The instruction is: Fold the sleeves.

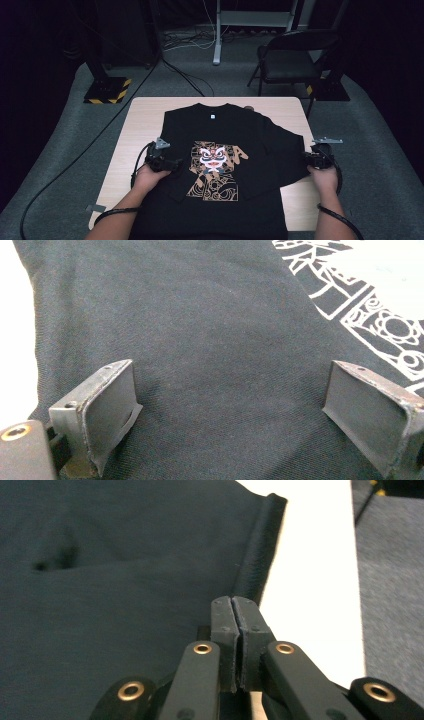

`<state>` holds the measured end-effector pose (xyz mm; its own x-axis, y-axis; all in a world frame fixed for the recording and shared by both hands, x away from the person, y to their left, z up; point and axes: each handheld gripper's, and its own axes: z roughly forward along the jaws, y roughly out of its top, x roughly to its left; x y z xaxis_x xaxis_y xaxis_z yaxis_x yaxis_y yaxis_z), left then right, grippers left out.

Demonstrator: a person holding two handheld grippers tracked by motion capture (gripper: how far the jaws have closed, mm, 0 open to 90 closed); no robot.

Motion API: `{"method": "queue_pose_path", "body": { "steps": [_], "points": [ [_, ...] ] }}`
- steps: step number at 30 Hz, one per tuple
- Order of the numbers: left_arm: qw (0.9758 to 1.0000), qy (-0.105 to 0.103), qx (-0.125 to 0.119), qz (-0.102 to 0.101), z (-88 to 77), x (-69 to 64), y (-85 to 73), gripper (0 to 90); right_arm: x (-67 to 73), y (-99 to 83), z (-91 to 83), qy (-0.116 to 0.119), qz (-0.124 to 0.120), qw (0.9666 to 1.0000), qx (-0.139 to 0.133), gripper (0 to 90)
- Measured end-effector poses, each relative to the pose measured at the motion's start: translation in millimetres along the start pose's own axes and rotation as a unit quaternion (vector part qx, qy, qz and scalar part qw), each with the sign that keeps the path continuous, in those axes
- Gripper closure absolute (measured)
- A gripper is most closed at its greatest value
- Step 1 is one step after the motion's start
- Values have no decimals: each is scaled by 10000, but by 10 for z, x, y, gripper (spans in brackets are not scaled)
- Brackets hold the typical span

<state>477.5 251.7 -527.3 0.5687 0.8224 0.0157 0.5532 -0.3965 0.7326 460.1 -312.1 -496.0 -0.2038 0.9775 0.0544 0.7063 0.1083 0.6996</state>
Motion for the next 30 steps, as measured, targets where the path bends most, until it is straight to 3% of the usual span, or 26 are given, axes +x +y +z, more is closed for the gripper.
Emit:
{"method": "queue_pose_path", "body": {
  "steps": [8, 14, 20, 30],
  "points": [
    [10000, -1, 1, 0, 1, 0, 1, 72, 263, 83, 26, 588, -215, 9980, -59, 882],
    [10000, 0, 1, -1, 1, 0, 1, 72, 442, 131, 28, 986, -288, 9946, -147, 881],
    [10000, 2, 2, 0, 1, 0, 1, 72, 709, 190, 21, 1367, -510, 9890, -249, 882],
    [10000, 3, 3, 1, 2, 0, 2, 72, 1123, 200, 112, 1899, -902, 9776, -118, 882]
  ]
}}
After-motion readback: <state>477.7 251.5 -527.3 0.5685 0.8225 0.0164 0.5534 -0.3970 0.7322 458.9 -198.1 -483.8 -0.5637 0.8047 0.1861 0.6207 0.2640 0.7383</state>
